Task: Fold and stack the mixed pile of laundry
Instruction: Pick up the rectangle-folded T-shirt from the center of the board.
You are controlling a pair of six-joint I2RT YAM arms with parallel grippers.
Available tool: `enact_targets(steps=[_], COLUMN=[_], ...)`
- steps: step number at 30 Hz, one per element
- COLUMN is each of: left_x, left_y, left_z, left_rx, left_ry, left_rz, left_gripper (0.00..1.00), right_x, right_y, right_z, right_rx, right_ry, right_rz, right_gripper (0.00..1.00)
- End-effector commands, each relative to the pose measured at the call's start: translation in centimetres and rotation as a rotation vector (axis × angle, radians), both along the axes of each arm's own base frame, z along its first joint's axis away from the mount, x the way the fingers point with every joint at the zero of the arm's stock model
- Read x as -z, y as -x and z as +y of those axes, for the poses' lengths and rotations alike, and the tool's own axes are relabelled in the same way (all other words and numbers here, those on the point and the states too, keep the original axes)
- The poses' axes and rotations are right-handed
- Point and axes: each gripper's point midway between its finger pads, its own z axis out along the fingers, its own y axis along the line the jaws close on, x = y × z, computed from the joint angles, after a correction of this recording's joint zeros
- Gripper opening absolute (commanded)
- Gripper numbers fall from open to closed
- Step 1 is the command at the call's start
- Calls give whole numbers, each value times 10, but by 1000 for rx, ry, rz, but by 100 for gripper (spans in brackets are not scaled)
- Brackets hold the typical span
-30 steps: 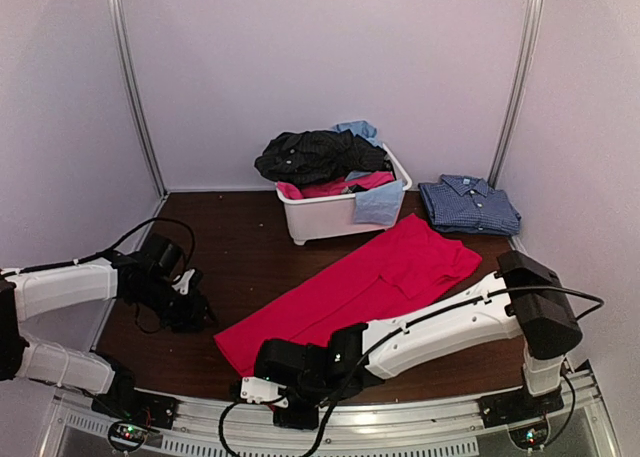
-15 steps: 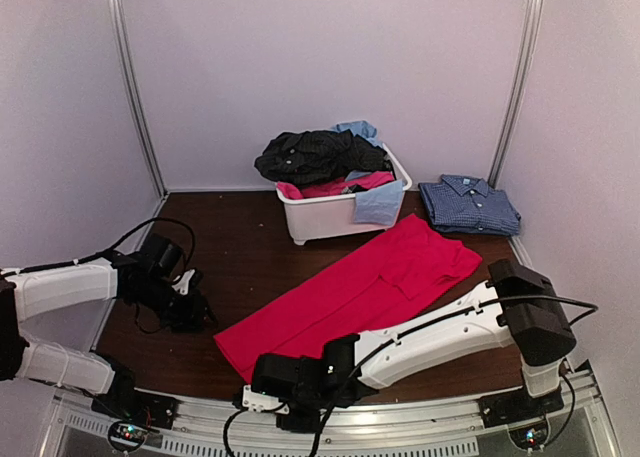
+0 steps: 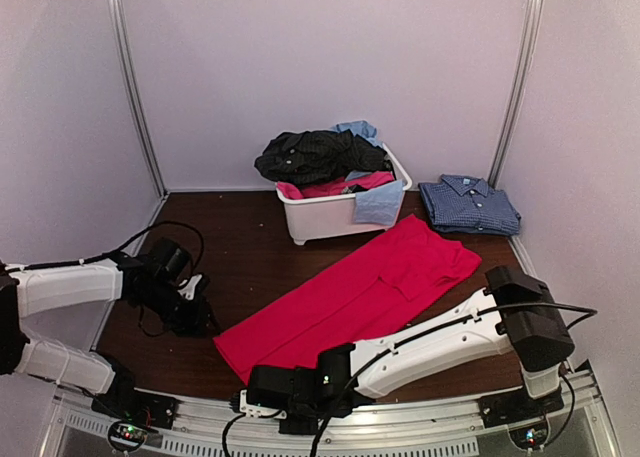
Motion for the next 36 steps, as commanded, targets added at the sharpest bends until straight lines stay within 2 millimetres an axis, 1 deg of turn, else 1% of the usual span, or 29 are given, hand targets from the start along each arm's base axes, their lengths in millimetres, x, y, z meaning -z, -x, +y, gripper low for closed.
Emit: enact_targets(steps=[1,6,11,13,17,21,24,25,27,28,31,34,36], left_x=[4,14,15,16,23,28,22,19,12,8,-3,-18,-24], left_y=[2,2,-7,-9,-10,-9,-8,-7,-7,-7,-10,-18,-23], left_z=[-3,3,7,5,-4,-9,-14,-15,-18,-19,-23,-32,-39], left_rx=[30,17,11,19,63,101,120,125,131,130,129,142,153], left_ry=[-49,-119,-157,-158,-165,-172,-150,-143,-130,-125,-102,-72,-58], left_rz=[-4,5,-18,-20,-19,-8,-13,-20,-26,-31,-49,-80,-93], left_gripper=[35,41,42,42,38,31,23,19,9,0,0,0,0], right_x=[-4,-5,-6,-7,-8,-10,-15,-16,-23,-25,-33,-40,-45], right_y=[-16,-17,-19,-20,-23,-28,-30,-31,-33,-34,-36,-42,-47], right_z=[-6,-7,-8,-7,-7,-7,-6,-5,-4,-3,-4,-11,-16], right_rx=[50,54,59,64,72,82,91,93,102,108,126,162,200], right_ry=[8,4,-2,-11,-16,-23,-38,-44,-62,-70,-98,-119,-143], right_rz=[-57,-63,-65,-64,-69,-74,-76,-78,-82,-82,-85,-92,-92], right_gripper=[0,0,0,0,0,0,0,0,0,0,0,0,0])
